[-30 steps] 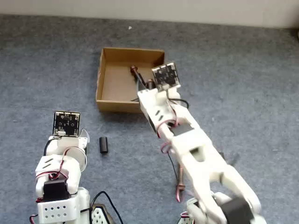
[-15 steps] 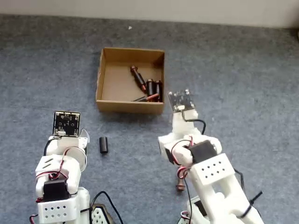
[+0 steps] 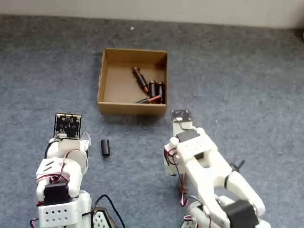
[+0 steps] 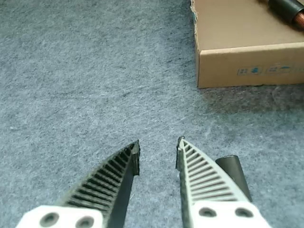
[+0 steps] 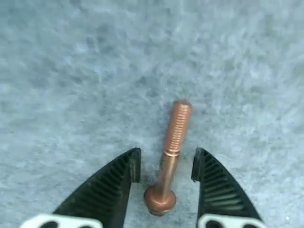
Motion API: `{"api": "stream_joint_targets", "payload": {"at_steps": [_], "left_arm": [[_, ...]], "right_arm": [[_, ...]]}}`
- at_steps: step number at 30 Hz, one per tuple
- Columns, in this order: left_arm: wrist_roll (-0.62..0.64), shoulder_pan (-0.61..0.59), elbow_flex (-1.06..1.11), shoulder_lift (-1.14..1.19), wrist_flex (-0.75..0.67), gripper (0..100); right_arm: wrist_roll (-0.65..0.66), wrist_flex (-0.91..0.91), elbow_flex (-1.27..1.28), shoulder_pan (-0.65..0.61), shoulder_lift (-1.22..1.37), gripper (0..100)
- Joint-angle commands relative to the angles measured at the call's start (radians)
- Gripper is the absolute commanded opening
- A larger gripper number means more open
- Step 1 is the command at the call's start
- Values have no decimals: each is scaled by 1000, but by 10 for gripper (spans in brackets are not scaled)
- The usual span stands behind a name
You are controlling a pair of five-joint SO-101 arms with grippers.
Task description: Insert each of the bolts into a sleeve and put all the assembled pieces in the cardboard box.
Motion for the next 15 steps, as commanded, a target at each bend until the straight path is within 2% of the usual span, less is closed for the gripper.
{"api": "stream_joint_targets", "payload": {"at_steps": [1, 3, 7, 15], "left_arm": [[-2, -7, -5, -7, -21, 154], [-2, -7, -5, -7, -21, 154], [-2, -7, -5, -7, -21, 154], [-2, -8, -5, -7, -21, 152]], "right_arm": [[-3, 12, -15, 45, 48, 170], [0, 10, -15, 58, 68, 146], [75, -24, -16, 53, 50, 0], [324, -31, -16, -16, -222, 3]]}}
